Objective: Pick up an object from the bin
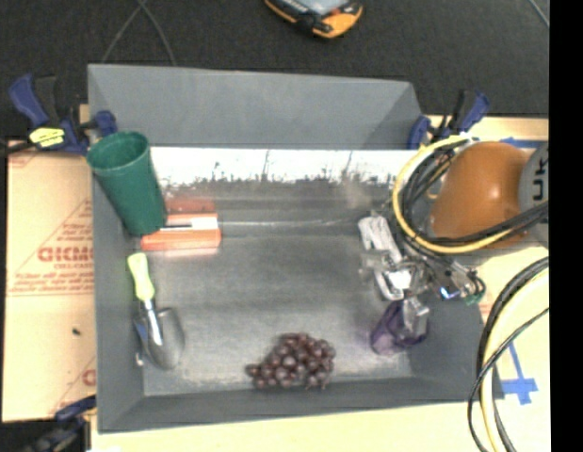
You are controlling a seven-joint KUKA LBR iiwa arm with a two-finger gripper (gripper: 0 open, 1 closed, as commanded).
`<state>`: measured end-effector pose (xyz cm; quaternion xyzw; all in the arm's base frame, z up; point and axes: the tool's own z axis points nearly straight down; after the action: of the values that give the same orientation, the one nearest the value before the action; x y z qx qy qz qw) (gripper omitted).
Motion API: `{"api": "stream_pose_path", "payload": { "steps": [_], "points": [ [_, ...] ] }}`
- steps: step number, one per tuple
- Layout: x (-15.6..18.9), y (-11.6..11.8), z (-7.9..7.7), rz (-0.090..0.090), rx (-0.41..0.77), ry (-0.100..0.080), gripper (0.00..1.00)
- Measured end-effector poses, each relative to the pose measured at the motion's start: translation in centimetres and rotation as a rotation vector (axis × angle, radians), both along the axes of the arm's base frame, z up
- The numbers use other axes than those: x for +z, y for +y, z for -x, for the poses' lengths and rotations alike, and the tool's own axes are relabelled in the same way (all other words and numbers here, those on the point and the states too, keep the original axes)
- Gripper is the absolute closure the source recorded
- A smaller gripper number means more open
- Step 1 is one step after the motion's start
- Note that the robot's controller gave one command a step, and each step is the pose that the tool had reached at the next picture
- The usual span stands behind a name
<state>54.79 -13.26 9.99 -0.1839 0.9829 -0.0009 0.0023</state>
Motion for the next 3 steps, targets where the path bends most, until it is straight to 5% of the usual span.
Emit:
{"api": "stream_pose_path", "payload": {
  "steps": [1,2,3],
  "points": [
    [-2.52,1.08,5.65,0.009,0.164,-0.029,0.0],
    [-2.79,1.07,6.22,0.009,0.369,-0.014,1.0],
    [-2.79,1.07,6.22,0.009,0.37,-0.014,1.0]
  ]
}}
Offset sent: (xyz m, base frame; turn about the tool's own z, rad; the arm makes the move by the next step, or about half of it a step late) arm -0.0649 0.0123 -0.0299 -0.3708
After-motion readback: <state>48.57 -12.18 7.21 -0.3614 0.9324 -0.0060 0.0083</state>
